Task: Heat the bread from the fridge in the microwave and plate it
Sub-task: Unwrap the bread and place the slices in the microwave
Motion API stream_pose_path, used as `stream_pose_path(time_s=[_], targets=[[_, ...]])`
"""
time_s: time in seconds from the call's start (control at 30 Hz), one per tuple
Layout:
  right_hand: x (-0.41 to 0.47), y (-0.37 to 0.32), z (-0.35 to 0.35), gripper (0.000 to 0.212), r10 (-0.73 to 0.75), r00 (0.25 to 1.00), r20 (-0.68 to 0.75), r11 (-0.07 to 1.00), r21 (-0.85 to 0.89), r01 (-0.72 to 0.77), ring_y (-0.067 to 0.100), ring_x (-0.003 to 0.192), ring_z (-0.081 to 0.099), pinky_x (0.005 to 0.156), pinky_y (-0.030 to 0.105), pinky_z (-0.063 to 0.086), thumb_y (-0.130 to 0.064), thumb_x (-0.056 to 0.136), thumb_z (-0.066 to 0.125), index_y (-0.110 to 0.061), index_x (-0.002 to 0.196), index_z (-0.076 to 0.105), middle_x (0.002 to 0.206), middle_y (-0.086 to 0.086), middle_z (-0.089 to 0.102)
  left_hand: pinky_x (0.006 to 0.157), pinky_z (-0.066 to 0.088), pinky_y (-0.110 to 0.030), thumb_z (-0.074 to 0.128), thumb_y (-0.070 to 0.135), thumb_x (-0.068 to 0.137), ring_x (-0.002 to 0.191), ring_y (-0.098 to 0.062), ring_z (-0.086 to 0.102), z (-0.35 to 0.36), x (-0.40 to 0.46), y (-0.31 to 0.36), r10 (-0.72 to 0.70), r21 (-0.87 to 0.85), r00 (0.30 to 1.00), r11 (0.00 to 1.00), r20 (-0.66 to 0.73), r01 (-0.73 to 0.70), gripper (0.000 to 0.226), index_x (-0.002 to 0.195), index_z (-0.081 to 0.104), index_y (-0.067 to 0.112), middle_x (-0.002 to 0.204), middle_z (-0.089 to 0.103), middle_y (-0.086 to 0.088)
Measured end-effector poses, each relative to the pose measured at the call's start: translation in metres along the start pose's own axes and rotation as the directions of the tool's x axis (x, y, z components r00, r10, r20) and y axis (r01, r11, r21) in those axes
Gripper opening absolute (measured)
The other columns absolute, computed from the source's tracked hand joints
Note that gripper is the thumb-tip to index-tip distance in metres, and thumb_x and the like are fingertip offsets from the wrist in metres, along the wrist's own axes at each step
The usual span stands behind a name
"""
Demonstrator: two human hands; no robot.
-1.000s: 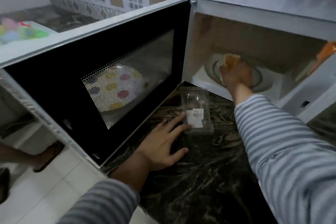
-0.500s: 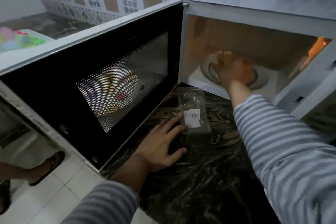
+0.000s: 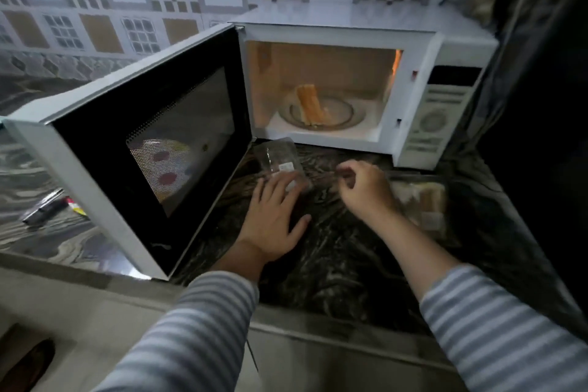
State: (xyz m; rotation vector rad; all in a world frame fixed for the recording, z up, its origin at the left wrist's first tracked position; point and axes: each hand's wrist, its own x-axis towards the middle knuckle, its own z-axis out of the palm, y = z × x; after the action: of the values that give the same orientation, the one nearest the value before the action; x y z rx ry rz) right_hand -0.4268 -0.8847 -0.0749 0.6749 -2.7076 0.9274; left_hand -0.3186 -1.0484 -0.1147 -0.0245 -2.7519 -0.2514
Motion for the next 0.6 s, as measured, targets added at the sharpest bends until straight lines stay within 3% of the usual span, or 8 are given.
stream_pose_path(time_s=[0.1, 0.2, 0.37, 0.47, 0.6], targets=[[-0.042, 0.013, -0.028, 0.024, -0.017, 0.999, -0.031, 0.996, -0.084, 0.014, 0.024, 0.105, 0.054, 0.09, 0.033, 0.043, -0.011, 0.087, 0.053, -0.019, 0.104, 0.069, 0.109, 0.003, 0.065, 0.114, 0.027, -0.042, 0.041, 0.049, 0.088, 0.136, -0.028, 0.036, 0.006, 0.007, 0.038, 0.092, -0.136, 0.996, 0.986, -0.008, -0.092, 0.059, 0.136, 0.048, 0.016, 0.147, 0.04, -0.009], [-0.077, 0.036, -0.05, 0.023, 0.003, 0.989, -0.145, 0.984, -0.174, -0.028, 0.025, 0.11, 0.053, 0.098, 0.036, 0.041, -0.009, 0.085, 0.056, -0.022, 0.099, 0.069, 0.112, 0.002, 0.063, 0.113, 0.031, -0.038, 0.05, 0.046, 0.086, 0.135, -0.026, 0.037, 0.022, 0.011, 0.077, 0.09, -0.277, 0.994, 0.958, 0.069, -0.067, 0.06, 0.138, 0.045, 0.017, 0.149, 0.037, -0.008], [-0.111, 0.074, -0.071, 0.027, 0.255, 0.962, -0.1, 0.939, -0.212, -0.271, 0.026, 0.126, 0.041, 0.101, 0.034, 0.039, -0.016, 0.091, 0.056, -0.024, 0.116, 0.059, 0.139, 0.004, 0.04, 0.115, 0.028, -0.034, 0.058, 0.041, 0.089, 0.142, -0.019, 0.029, 0.045, 0.015, 0.124, 0.097, -0.454, 0.986, 0.891, 0.138, -0.024, 0.064, 0.146, 0.035, 0.02, 0.157, 0.026, -0.002], [-0.112, 0.087, -0.072, 0.032, 0.349, 0.937, -0.002, 0.926, -0.15, -0.345, 0.022, 0.138, 0.032, 0.107, 0.032, 0.033, -0.014, 0.096, 0.048, -0.024, 0.126, 0.054, 0.151, 0.003, 0.029, 0.117, 0.022, -0.044, 0.052, 0.044, 0.093, 0.145, -0.017, 0.024, 0.051, 0.02, 0.139, 0.068, -0.413, 0.971, 0.91, 0.228, 0.033, 0.067, 0.151, 0.022, 0.027, 0.159, 0.022, 0.0], [-0.109, 0.095, -0.063, 0.025, 0.276, 0.961, -0.007, 0.951, -0.143, -0.274, 0.019, 0.136, 0.039, 0.109, 0.028, 0.031, -0.011, 0.097, 0.05, -0.018, 0.114, 0.068, 0.148, 0.005, 0.042, 0.119, 0.012, -0.044, 0.045, 0.044, 0.097, 0.145, -0.018, 0.023, 0.055, 0.027, 0.146, 0.064, -0.356, 0.955, 0.934, 0.289, 0.045, 0.067, 0.153, 0.01, 0.031, 0.157, 0.028, -0.002]])
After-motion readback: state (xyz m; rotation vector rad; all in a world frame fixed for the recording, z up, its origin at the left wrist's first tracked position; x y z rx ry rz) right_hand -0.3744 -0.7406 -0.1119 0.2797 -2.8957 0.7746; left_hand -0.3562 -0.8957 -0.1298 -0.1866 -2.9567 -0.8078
